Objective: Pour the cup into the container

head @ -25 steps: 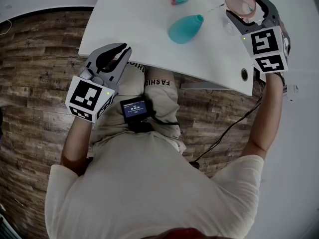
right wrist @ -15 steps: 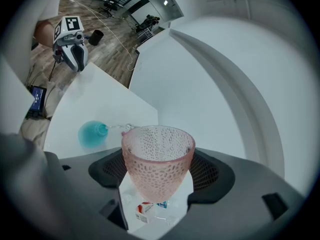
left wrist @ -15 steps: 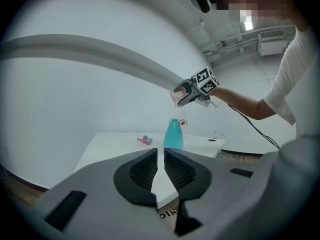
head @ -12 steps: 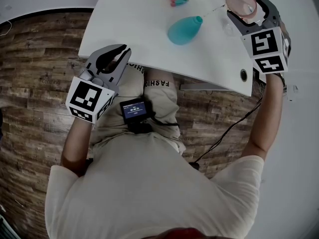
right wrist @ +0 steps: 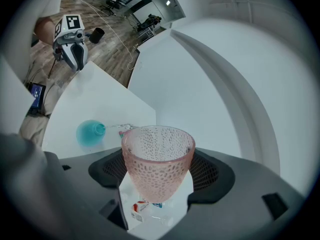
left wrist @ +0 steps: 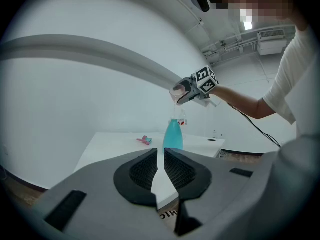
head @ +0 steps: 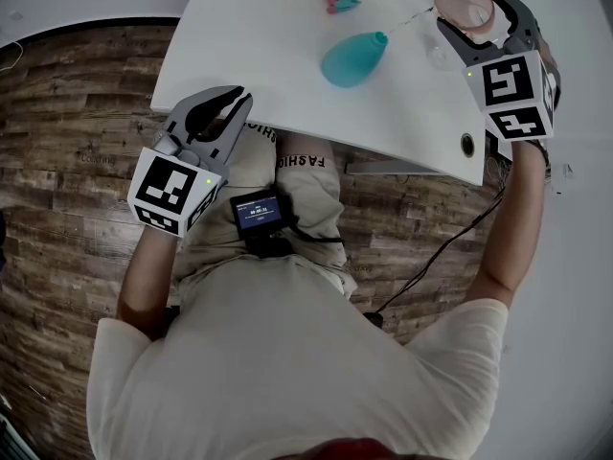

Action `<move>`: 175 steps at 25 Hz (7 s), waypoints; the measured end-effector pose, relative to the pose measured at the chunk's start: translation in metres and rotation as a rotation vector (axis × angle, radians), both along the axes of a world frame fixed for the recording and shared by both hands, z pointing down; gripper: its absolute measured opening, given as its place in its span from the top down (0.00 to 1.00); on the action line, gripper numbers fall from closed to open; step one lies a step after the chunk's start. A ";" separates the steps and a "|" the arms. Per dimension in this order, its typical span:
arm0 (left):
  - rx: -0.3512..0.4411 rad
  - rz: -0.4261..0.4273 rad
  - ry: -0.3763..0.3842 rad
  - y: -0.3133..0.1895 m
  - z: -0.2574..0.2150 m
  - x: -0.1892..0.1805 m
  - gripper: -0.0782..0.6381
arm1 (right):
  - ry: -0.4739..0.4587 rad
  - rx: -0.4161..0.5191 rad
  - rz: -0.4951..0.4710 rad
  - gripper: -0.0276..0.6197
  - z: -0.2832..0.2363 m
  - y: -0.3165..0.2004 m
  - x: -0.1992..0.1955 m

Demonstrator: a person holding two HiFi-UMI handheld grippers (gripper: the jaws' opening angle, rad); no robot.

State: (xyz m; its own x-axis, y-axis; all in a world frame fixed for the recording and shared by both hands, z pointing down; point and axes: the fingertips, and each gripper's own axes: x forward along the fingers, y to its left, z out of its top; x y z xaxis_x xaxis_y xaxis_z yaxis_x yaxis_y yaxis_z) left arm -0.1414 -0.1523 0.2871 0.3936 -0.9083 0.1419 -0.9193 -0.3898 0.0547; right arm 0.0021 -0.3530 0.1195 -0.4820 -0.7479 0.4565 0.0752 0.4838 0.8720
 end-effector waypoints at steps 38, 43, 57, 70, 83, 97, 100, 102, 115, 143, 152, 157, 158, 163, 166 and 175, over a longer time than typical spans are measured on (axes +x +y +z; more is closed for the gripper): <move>-0.003 -0.007 0.002 0.002 0.002 -0.001 0.82 | 0.033 0.085 -0.013 0.38 -0.009 0.000 -0.002; -0.004 -0.007 0.001 0.002 0.002 -0.001 0.82 | 0.037 0.093 -0.016 0.38 -0.012 0.001 -0.002; -0.004 -0.008 -0.002 0.002 0.002 0.001 0.82 | 0.039 0.114 -0.026 0.38 -0.016 0.003 -0.003; -0.003 -0.007 -0.002 0.003 0.001 0.000 0.82 | 0.053 0.140 -0.037 0.38 -0.021 0.006 -0.008; -0.002 -0.009 -0.003 0.003 0.001 -0.001 0.82 | 0.072 0.161 -0.028 0.38 -0.021 0.003 -0.006; -0.005 -0.016 -0.004 0.004 0.004 -0.003 0.82 | 0.097 0.212 -0.027 0.38 -0.023 0.002 -0.005; -0.005 -0.015 -0.005 0.004 0.004 -0.003 0.82 | 0.103 0.223 -0.031 0.38 -0.023 0.002 -0.005; -0.006 -0.016 -0.005 0.004 0.004 -0.003 0.82 | 0.106 0.227 -0.037 0.38 -0.022 0.002 -0.005; 0.000 -0.023 -0.010 0.004 0.000 -0.007 0.82 | 0.123 0.275 -0.056 0.38 -0.024 0.002 -0.007; -0.002 -0.016 -0.011 0.001 0.000 -0.003 0.82 | 0.189 0.385 -0.115 0.38 -0.024 0.004 -0.010; -0.004 -0.017 -0.011 0.001 0.000 -0.002 0.82 | 0.183 0.400 -0.147 0.38 -0.025 0.010 -0.015; -0.003 -0.019 -0.008 0.001 0.000 -0.003 0.82 | 0.186 0.413 -0.157 0.38 -0.025 0.013 -0.018; -0.004 -0.019 -0.008 0.001 0.001 -0.003 0.82 | 0.185 0.415 -0.159 0.38 -0.025 0.013 -0.018; -0.004 -0.024 -0.008 0.002 0.002 -0.005 0.82 | 0.190 0.440 -0.175 0.38 -0.024 0.017 -0.022; -0.004 -0.025 -0.007 0.004 0.001 -0.005 0.82 | 0.196 0.468 -0.192 0.38 -0.026 0.020 -0.024; -0.006 -0.027 -0.008 0.003 0.002 -0.005 0.82 | 0.282 0.676 -0.261 0.38 -0.024 0.027 -0.030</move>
State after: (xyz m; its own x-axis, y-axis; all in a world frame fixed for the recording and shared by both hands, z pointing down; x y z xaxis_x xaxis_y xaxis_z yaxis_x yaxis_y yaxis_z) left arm -0.1463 -0.1491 0.2894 0.3678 -0.9176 0.1507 -0.9299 -0.3645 0.0496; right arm -0.0282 -0.3261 0.0951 -0.6144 -0.7856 0.0729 0.3764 -0.2106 0.9022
